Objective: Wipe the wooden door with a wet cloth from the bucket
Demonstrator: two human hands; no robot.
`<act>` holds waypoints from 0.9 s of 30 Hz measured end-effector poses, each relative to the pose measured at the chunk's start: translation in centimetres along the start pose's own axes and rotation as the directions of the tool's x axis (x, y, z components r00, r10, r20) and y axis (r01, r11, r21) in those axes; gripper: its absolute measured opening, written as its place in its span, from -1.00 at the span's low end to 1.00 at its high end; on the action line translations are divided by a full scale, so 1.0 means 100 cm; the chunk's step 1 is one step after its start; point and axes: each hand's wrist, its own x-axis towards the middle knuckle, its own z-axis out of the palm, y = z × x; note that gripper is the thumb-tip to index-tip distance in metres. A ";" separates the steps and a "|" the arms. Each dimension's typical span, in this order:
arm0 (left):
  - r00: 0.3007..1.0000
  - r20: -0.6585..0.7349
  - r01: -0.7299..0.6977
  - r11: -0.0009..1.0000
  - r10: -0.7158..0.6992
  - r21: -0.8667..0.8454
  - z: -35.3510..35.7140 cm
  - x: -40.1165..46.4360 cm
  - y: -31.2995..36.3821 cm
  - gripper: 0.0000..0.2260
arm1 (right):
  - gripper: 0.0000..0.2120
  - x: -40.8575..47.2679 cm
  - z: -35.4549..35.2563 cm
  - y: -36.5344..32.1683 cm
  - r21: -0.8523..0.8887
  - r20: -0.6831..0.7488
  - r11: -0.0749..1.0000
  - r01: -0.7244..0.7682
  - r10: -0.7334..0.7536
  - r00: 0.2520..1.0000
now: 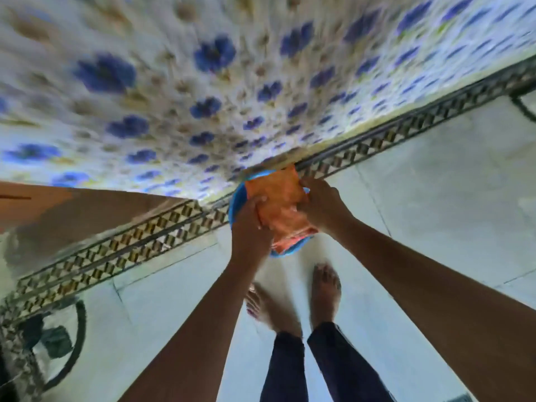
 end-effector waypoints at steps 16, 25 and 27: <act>0.950 0.091 0.273 0.938 -0.298 0.213 0.142 0.186 -0.196 -0.70 | -0.63 0.216 0.170 0.111 -0.379 0.115 0.923 -0.069 0.121 0.986; 0.895 0.276 0.282 0.924 -0.350 0.258 0.141 0.194 -0.213 -0.37 | -0.64 0.239 0.195 0.135 -0.405 0.042 0.909 -0.099 0.127 0.991; 0.866 0.329 0.312 0.920 -0.378 0.236 0.143 0.199 -0.211 -0.46 | -0.63 0.245 0.195 0.140 -0.378 0.045 0.916 -0.132 0.161 0.986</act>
